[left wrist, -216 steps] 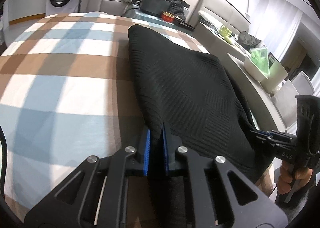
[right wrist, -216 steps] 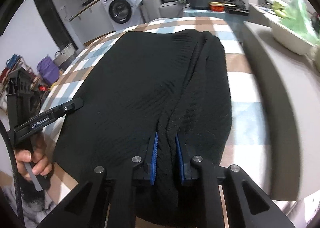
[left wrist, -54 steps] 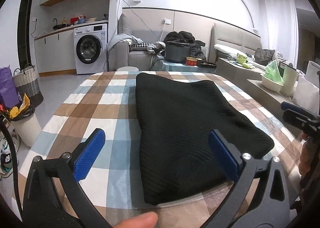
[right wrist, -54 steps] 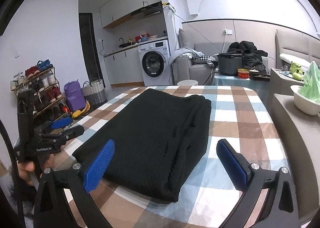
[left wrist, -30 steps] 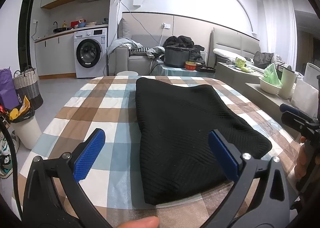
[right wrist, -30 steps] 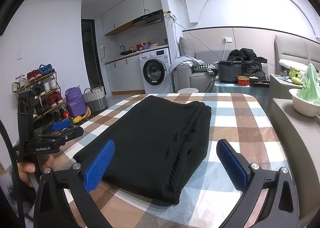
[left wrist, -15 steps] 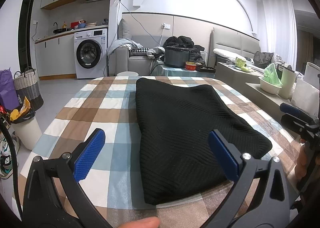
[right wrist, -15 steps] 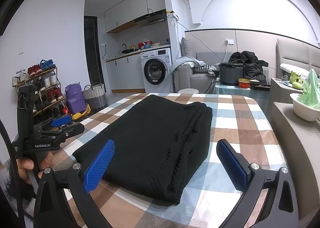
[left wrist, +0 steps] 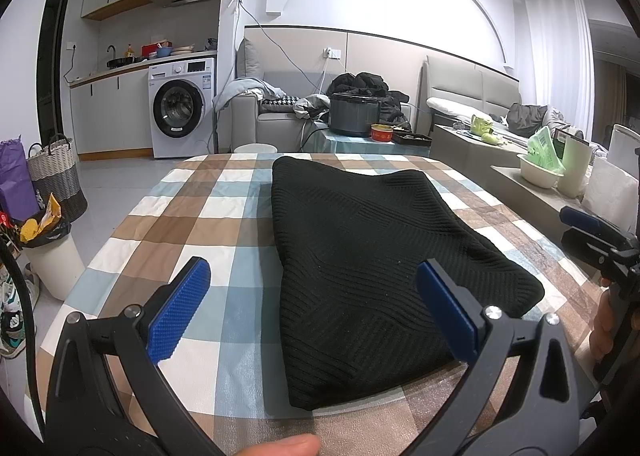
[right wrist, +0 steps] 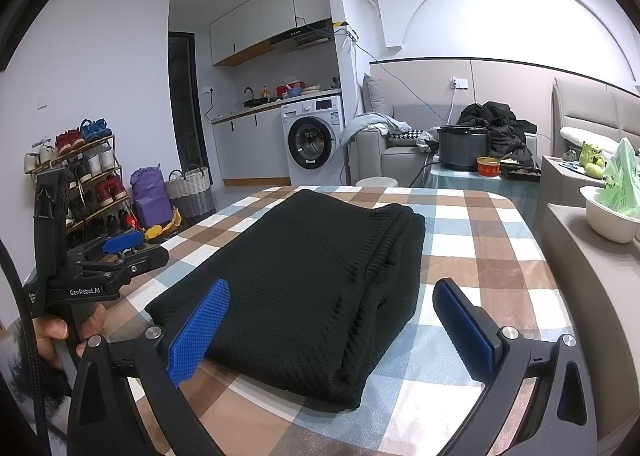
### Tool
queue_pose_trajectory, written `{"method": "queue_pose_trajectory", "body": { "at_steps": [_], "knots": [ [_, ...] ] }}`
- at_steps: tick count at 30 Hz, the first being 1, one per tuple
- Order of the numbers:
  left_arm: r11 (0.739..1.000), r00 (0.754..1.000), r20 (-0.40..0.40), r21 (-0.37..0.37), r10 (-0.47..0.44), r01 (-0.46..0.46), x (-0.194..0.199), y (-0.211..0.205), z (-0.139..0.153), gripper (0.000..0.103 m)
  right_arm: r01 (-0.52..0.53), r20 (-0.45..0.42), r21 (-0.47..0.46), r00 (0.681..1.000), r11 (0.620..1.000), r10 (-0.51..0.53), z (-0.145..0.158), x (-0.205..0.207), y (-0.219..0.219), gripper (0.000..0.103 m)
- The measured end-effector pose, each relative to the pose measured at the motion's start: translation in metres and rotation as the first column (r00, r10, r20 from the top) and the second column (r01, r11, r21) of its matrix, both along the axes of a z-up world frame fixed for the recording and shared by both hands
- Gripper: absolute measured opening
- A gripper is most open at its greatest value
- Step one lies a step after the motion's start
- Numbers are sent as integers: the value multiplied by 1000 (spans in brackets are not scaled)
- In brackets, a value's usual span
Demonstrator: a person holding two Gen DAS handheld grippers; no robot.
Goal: Fold small clothes
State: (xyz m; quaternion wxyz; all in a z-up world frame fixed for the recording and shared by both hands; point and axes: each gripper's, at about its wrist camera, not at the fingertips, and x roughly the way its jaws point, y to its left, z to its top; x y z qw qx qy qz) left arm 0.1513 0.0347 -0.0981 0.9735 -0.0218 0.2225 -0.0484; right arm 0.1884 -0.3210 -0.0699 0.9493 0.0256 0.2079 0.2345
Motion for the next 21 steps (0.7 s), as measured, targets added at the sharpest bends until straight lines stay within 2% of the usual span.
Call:
{"method": "queue_pose_trajectory", "body": {
  "at_steps": [21],
  "knots": [
    [1000,1000,2,1,0,0,0,1,1,102,-3,0,-1,1000,1000,3,0,0,1,103]
  ]
}}
